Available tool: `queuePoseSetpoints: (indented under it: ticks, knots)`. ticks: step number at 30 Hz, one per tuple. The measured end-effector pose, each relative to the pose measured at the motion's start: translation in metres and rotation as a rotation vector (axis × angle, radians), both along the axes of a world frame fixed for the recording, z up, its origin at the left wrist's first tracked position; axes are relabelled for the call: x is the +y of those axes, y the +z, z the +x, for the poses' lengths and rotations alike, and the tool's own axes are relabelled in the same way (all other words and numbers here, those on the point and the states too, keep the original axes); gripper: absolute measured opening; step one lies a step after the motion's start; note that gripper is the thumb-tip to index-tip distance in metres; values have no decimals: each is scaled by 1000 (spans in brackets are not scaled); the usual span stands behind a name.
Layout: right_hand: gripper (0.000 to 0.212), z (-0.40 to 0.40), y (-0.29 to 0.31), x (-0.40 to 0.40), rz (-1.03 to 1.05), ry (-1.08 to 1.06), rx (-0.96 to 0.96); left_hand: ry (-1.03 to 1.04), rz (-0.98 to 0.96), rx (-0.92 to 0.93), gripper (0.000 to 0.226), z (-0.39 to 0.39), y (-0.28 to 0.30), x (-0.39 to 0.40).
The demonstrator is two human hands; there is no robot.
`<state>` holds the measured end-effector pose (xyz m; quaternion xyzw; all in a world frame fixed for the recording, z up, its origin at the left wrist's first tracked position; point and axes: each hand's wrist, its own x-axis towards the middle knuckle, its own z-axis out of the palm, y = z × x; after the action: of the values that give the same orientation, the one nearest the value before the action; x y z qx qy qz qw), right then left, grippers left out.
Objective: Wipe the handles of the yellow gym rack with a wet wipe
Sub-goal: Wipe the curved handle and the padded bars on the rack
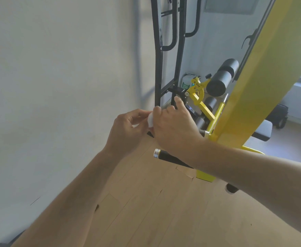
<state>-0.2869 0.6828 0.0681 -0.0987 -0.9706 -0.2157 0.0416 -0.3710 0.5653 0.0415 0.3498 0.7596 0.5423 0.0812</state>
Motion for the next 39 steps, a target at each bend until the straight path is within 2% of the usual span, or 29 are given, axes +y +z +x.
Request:
queuePoseSetpoints:
  ticks: [3,7,10,12,16,20,22,24,25,27,30,33,34,36,39]
  knots:
    - [37,6,1,2,31,-62,-22,21,18,-11,12,-1,-2,0]
    - [38,47,15,10,319,-129,-298,37,-14,37,13,-6,-5,5]
    - [42,68,24,15,435,-118,-461,15,-11,40,15,-6,-5,9]
    - [39,66,25,16,381,-141,-398,8,-3,34,15,-6,-4,11]
    - [39,23,13,6,130,-73,-128,-3,1,-6,12,-4,-1,11]
    - [43,1,0,6,-22,-77,-17,1,-11,7,11,-8,-2,4]
    - [35,23,5,8,86,-152,-120,27,-5,7,12,-9,-4,2]
    - [26,51,7,11,316,-180,-322,45,-2,25,11,-9,-5,1]
    - [27,64,10,9,435,-198,-412,53,0,31,11,-7,-6,2]
    - [33,77,15,1,512,-201,-446,74,18,30,12,-3,-8,2]
    - [30,80,26,-14,336,-119,-289,127,31,27,18,7,-13,2]
    - [24,90,40,-28,-3,150,59,190,30,2,29,24,-19,-3]
    - [26,94,38,-25,-123,205,97,212,60,-24,30,34,-21,-7]
    - [29,105,31,-22,-498,251,72,268,121,-70,28,61,-24,-19]
    - [18,125,15,-21,-975,255,126,416,214,-164,28,119,-30,-39]
